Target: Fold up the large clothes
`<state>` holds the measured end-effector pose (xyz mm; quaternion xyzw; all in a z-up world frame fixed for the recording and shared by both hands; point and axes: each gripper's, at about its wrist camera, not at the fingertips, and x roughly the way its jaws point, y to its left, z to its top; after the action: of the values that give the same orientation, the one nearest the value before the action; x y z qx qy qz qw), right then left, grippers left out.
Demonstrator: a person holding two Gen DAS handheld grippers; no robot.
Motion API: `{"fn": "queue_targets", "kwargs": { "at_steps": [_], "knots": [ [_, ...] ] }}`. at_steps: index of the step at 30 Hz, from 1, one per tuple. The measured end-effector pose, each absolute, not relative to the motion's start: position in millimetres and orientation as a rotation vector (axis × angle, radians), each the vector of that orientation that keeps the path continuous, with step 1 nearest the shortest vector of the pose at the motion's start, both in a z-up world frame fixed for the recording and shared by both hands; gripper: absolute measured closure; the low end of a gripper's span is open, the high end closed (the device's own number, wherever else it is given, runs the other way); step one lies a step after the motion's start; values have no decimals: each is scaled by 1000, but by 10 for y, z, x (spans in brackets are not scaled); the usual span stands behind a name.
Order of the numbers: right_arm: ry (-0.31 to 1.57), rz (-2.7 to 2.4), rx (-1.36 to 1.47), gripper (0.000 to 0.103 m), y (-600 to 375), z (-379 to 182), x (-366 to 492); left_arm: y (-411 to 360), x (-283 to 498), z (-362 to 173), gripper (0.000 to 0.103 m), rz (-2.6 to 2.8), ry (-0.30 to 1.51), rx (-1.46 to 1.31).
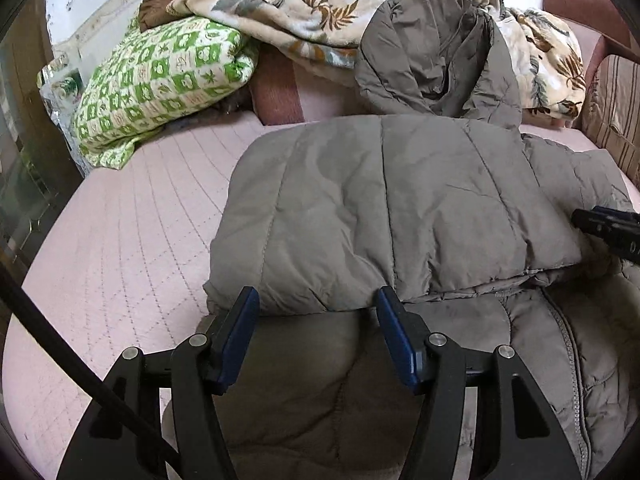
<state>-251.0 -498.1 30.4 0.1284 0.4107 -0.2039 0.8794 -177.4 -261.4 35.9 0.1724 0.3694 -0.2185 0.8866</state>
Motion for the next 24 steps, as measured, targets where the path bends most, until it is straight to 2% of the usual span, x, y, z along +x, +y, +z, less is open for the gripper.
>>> {"fn": "queue_targets", "kwargs": {
  "at_steps": [10,17,24],
  "knots": [
    [875,-457,218,57,-4923,277,-2459,-2609,-1758,365,42,-457,769,355],
    [718,-395,187,57,-4686,586,-2551,-2649,-1867,455,42,-444,707,373],
    [813,-349,210,57,-4652,351,-2406,-2712,-1926,457,42,-446,681,411]
  ]
}}
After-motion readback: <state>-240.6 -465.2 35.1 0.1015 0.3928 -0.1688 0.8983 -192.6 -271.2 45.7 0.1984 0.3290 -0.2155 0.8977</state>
